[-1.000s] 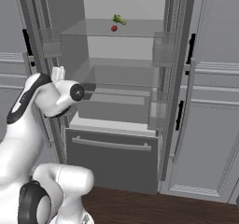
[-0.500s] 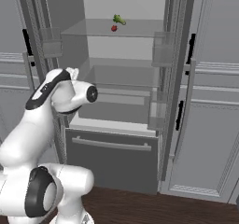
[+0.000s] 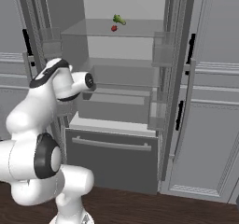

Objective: Take the strawberry from the fridge and place it on top of the pancake, located on the dining counter.

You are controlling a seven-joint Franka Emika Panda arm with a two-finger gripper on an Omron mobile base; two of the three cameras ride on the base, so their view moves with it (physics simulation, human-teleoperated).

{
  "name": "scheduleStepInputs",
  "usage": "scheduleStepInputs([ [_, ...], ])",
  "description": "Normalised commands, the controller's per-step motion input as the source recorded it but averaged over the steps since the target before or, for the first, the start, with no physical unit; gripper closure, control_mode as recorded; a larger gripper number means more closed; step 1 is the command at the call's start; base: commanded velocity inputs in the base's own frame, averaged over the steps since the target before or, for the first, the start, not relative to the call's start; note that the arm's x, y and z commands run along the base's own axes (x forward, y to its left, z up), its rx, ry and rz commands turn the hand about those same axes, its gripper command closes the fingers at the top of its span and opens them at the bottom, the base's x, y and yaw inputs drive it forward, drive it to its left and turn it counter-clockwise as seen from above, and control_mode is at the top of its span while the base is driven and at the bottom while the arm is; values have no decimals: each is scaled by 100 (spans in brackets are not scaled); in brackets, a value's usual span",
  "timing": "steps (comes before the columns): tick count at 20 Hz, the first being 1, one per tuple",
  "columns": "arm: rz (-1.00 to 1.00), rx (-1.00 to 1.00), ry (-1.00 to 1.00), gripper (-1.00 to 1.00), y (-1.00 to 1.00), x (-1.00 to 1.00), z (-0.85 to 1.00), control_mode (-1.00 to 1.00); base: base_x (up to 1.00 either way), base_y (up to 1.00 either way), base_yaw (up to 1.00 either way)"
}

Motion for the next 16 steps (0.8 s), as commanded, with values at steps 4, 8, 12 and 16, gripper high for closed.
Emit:
scheduleStepInputs([
  [4,2,3,13,-100,56,0,-21,-100,0,0,0],
  [8,1,5,17,-100,58,0,-23,-100,0,0,0],
  [12,0,6,17,-100,58,-3,-17,-100,0,0,0],
  [16,1,8,17,-100,54,-5,-8,-100,0,0,0],
])
